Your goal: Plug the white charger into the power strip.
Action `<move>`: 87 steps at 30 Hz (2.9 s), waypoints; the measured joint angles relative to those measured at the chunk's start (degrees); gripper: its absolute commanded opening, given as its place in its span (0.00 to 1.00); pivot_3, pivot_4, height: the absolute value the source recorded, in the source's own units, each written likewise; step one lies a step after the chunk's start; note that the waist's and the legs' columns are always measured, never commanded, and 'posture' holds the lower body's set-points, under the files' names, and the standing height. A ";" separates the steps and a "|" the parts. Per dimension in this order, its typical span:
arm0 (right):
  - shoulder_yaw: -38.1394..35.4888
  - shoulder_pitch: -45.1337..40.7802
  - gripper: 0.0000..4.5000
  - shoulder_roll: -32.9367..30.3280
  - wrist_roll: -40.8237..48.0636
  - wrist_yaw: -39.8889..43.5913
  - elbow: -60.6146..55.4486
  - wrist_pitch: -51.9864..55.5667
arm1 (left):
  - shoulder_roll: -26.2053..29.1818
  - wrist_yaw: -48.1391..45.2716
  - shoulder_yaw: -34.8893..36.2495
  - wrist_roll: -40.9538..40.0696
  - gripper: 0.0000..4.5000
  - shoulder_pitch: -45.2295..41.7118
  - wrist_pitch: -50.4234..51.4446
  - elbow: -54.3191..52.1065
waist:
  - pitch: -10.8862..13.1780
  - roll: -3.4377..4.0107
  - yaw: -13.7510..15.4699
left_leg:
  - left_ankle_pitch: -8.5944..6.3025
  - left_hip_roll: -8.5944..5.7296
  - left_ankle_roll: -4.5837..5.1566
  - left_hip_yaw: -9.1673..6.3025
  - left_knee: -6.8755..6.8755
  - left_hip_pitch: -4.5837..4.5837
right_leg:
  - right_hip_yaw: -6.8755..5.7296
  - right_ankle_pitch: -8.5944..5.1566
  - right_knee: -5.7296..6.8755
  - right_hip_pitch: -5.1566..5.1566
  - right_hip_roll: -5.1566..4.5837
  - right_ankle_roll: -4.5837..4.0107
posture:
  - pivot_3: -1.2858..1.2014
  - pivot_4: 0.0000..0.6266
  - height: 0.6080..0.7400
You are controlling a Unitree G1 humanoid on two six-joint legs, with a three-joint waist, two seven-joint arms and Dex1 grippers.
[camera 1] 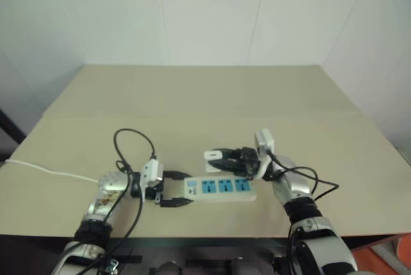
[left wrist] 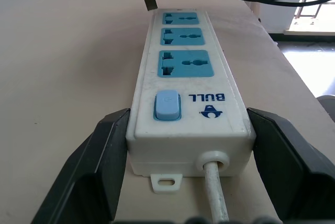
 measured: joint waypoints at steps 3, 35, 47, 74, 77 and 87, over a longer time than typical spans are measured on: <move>-0.01 0.00 0.25 0.10 -1.24 0.17 1.61 -1.39 | 0.10 0.01 -0.02 -0.03 0.72 0.00 0.02 0.00 | 0.00 0.01 -0.01 | 0.00 0.00 0.00 0.00 0.00 0.02 | 0.00 0.00 0.00 0.02 0.00 0.00 | 0.52 0.24 1.00; 0.54 2.80 0.25 4.25 -4.22 -0.91 1.19 -2.98 | 0.84 -0.12 -0.16 -0.44 0.72 0.19 0.10 -0.05 | 0.01 0.01 -0.10 | 0.00 0.02 0.00 0.00 -0.06 0.15 | 0.00 -0.07 0.00 0.10 0.01 0.02 | 0.52 0.24 1.00; 0.37 2.27 0.25 4.61 -5.29 -2.25 2.56 -5.26 | 0.84 -0.04 -0.25 -0.58 0.72 0.20 0.11 -0.04 | 0.01 0.01 -0.10 | 0.00 0.02 0.00 0.01 -0.08 0.25 | 0.01 -0.12 0.00 0.19 0.01 0.06 | 0.52 0.24 1.00; 1.97 1.61 0.25 4.06 -7.67 -1.48 4.61 -10.13 | 0.86 0.55 -0.49 -0.53 0.72 0.19 0.09 -0.03 | 0.00 0.00 -0.09 | -0.01 0.03 -0.01 0.02 -0.12 0.44 | 0.01 -0.21 -0.04 0.36 0.01 0.09 | 0.52 0.24 1.00; 1.98 1.40 0.25 3.91 -7.65 -1.41 5.04 -10.15 | 0.86 0.59 -0.53 -0.53 0.72 0.19 0.09 -0.03 | -0.01 0.01 -0.09 | -0.01 0.03 -0.01 0.02 -0.13 0.44 | 0.01 -0.21 -0.04 0.36 0.01 0.08 | 0.52 0.24 1.00; 2.86 -0.03 0.25 2.02 -7.63 -0.27 6.97 -11.22 | 0.89 0.75 -0.95 -0.43 0.72 0.09 0.04 0.00 | -0.01 0.01 -0.09 | -0.01 0.03 -0.01 0.03 -0.14 0.49 | 0.02 -0.22 -0.05 0.41 0.00 0.09 | 0.52 0.24 1.00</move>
